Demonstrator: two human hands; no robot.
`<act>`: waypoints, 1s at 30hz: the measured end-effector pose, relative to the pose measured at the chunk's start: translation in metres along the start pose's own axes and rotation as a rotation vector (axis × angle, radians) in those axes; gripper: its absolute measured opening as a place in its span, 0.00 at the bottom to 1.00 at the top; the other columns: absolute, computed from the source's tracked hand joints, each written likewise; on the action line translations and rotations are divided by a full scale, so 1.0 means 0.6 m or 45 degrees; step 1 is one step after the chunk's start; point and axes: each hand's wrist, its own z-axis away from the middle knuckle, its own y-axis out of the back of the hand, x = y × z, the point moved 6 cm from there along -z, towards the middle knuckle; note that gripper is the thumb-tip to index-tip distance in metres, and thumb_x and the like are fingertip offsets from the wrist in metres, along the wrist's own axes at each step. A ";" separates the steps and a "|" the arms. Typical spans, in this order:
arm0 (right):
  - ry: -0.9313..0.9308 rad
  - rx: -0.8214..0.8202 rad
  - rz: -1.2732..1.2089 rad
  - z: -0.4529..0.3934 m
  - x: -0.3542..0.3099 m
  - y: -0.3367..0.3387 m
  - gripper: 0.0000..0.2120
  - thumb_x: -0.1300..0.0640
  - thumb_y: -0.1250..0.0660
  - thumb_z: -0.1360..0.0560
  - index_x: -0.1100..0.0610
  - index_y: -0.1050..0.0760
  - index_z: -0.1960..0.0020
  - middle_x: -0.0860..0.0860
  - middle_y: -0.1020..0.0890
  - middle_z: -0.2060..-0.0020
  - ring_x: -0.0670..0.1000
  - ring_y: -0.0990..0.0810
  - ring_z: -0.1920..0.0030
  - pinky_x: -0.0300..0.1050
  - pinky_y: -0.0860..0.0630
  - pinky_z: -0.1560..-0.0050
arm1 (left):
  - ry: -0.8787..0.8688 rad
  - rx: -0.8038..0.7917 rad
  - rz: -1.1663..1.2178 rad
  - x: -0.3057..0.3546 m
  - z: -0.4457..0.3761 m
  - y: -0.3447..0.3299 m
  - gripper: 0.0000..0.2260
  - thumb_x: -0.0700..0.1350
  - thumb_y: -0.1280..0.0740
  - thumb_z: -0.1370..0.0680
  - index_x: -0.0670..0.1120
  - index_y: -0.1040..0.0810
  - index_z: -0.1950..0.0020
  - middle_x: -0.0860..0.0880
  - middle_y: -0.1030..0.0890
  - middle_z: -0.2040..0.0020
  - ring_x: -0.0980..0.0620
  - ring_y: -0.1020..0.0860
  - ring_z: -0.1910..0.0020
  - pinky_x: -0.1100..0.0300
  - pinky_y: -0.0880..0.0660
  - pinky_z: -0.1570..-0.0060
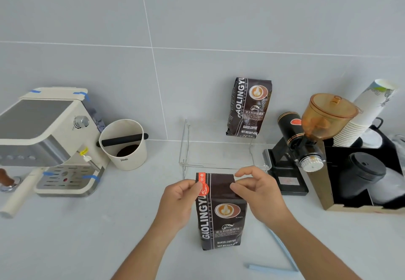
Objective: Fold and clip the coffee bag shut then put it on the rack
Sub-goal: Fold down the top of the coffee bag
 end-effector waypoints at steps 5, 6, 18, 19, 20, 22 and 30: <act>0.034 -0.015 0.261 0.000 -0.006 0.007 0.19 0.69 0.29 0.27 0.43 0.17 0.58 0.47 0.12 0.63 0.46 0.14 0.60 0.36 0.19 0.58 | -0.001 -0.001 0.000 0.015 -0.002 0.006 0.09 0.41 0.28 0.26 0.56 0.16 0.55 0.50 0.12 0.62 0.56 0.15 0.61 0.64 0.24 0.57; 0.038 -0.022 0.308 0.001 -0.006 0.007 0.19 0.67 0.29 0.27 0.42 0.17 0.56 0.48 0.12 0.61 0.48 0.14 0.57 0.38 0.18 0.56 | -0.038 -0.023 -0.052 0.020 -0.003 0.008 0.13 0.41 0.27 0.27 0.59 0.19 0.49 0.51 0.12 0.62 0.56 0.15 0.60 0.66 0.24 0.57; 0.452 -0.004 0.756 0.023 -0.038 -0.012 0.07 0.64 0.25 0.29 0.52 0.15 0.58 0.37 0.20 0.64 0.44 0.19 0.60 0.27 0.27 0.62 | -0.436 -0.135 -0.809 0.066 0.007 0.009 0.05 0.55 0.33 0.27 0.61 0.23 0.51 0.59 0.16 0.61 0.59 0.19 0.57 0.53 0.22 0.54; 0.471 -0.007 0.753 0.025 -0.038 -0.012 0.08 0.64 0.25 0.29 0.52 0.15 0.58 0.37 0.21 0.64 0.44 0.20 0.60 0.27 0.28 0.62 | -0.440 -0.154 -0.834 0.066 0.007 0.009 0.05 0.56 0.33 0.27 0.62 0.23 0.51 0.58 0.17 0.60 0.59 0.20 0.57 0.52 0.22 0.54; 0.484 -0.007 0.750 0.027 -0.039 -0.013 0.07 0.64 0.25 0.29 0.52 0.15 0.58 0.38 0.21 0.64 0.43 0.21 0.60 0.26 0.28 0.61 | -0.435 -0.170 -0.836 0.066 0.005 0.009 0.05 0.55 0.32 0.27 0.62 0.22 0.52 0.57 0.18 0.59 0.58 0.20 0.56 0.53 0.23 0.54; 0.483 -0.016 0.746 0.029 -0.038 -0.014 0.08 0.65 0.26 0.29 0.52 0.16 0.59 0.39 0.20 0.64 0.43 0.21 0.59 0.26 0.28 0.60 | -0.409 -0.197 -0.767 0.063 0.000 0.011 0.03 0.51 0.29 0.27 0.59 0.19 0.55 0.57 0.19 0.58 0.58 0.20 0.55 0.59 0.24 0.54; -0.043 -0.009 0.388 0.016 -0.009 -0.013 0.15 0.65 0.29 0.27 0.47 0.18 0.65 0.46 0.14 0.69 0.42 0.18 0.68 0.33 0.24 0.65 | -0.095 -0.299 -0.247 0.034 -0.010 0.000 0.08 0.39 0.27 0.26 0.53 0.15 0.59 0.44 0.14 0.64 0.50 0.18 0.65 0.60 0.24 0.59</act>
